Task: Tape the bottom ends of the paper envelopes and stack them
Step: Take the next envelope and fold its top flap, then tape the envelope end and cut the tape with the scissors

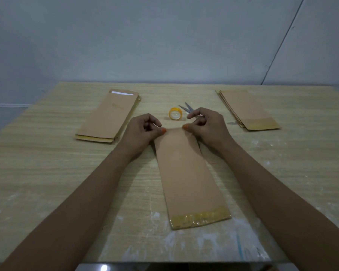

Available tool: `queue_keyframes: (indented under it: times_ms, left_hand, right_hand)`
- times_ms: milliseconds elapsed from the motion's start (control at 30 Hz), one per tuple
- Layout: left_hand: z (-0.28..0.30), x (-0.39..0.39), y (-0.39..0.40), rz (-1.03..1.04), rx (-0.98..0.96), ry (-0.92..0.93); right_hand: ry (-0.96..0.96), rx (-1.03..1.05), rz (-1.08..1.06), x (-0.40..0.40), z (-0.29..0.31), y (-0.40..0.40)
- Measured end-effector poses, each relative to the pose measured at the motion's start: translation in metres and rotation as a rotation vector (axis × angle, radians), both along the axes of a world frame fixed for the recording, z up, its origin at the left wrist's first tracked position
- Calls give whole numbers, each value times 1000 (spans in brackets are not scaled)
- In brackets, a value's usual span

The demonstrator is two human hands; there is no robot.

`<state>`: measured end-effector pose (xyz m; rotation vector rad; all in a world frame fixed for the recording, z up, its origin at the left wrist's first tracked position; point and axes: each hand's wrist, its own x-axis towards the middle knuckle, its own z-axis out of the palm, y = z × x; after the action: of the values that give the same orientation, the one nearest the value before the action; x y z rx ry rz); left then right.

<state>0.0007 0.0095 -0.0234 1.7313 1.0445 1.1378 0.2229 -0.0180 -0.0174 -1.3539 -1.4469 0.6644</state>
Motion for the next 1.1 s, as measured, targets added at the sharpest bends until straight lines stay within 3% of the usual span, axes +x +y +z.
queue_keyframes:
  times_ms: [167, 400, 567, 767, 933, 1100]
  left_hand:
    - [-5, 6, 8, 81, 179, 280]
    - [0, 17, 20, 206, 267, 614]
    - [11, 44, 33, 146, 266, 451]
    - [6, 58, 57, 94, 263, 513]
    - [0, 53, 57, 125, 266, 372]
    - [4, 54, 45, 102, 79, 70]
  right_hand:
    - [-364, 142, -68, -1, 0, 5]
    - [-461, 153, -198, 3, -5, 20]
    - [-471, 157, -201, 1, -9, 22]
    - [-450, 216, -226, 2, -10, 20]
    - [-439, 214, -226, 2, -11, 22]
    - [-104, 251, -238, -2, -8, 22]
